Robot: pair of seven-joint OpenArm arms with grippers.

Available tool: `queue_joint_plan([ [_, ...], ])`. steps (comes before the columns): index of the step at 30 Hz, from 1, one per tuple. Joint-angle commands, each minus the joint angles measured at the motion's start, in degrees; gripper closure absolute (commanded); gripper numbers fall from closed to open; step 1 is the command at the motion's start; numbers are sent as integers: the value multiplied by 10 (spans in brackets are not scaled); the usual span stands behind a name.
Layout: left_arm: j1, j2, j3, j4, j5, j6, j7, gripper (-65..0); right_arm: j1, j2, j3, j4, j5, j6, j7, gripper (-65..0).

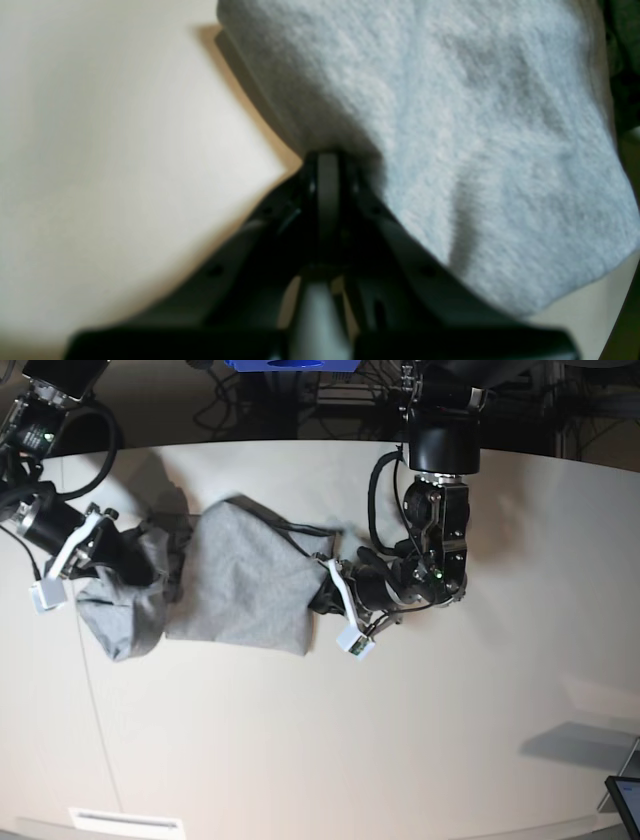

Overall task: Fold the T-shirt properly
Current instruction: 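Lift the end with the right gripper and fold it toward the left gripper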

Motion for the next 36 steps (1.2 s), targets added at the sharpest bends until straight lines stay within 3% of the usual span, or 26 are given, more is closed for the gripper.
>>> queue_joint_plan([
  [1,4,0,3,-2,34,2,38,0,6,1,-2,9,19,0,16,-3],
  [13,7,0,3,-1,34,2,38,0,7,-39,-5,8,19,0,14,-3],
  [19,7,0,3,1,34,2,39,0,5,-50,-41,6,19,-1,17,-3],
  [23,8,0,3,2,33,2,39,0,5,-71,-45,6,16,-44,16,-3],
  [36,13,-4,-3,5,33,2,40,0,5,-75,-61,-22,16,-47,17,-7],
])
